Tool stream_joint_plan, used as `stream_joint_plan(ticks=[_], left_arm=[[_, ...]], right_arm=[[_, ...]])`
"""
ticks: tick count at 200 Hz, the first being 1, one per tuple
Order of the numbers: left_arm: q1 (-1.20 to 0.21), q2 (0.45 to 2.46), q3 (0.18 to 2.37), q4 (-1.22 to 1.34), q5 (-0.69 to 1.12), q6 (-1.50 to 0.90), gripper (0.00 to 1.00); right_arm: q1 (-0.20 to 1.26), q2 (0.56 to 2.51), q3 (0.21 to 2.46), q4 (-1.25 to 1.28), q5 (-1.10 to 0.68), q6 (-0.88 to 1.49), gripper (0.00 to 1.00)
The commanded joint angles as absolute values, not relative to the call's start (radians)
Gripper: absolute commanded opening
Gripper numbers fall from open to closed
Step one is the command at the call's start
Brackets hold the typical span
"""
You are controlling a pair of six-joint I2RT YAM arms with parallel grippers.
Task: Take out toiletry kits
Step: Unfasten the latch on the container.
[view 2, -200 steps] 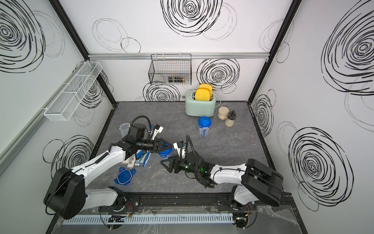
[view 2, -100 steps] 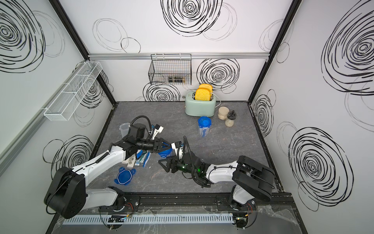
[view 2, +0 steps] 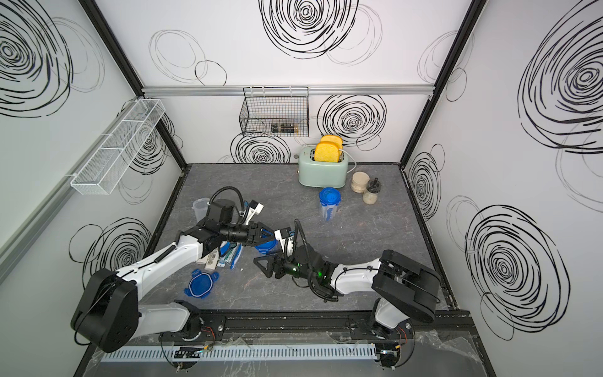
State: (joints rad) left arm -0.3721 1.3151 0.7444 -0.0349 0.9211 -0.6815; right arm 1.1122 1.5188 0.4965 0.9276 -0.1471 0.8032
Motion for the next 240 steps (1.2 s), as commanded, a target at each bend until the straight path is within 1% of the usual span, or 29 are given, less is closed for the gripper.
stream_joint_plan(ticks=[1,136,189,240], left_arm=[[-0.362,1.339,0.693,-0.108,0.859,-0.673,0.50],[-0.370,1.343,0.669,-0.094,0.844,-0.686,0.49],[-0.376,1.342,0.663,-0.089,0.838,-0.690,0.49],[-0.384,1.341,0.661,-0.089,0.829,-0.692,0.49]], right_arm=[[1.109,1.508,0.533,1.029,-0.188,0.758,0.76],[1.080,1.538,0.555,1.121,-0.337,0.686,0.76],[1.067,1.552,0.554,1.179,-0.428,0.675,0.75],[1.062,1.561,0.566,1.178,-0.491,0.662,0.75]])
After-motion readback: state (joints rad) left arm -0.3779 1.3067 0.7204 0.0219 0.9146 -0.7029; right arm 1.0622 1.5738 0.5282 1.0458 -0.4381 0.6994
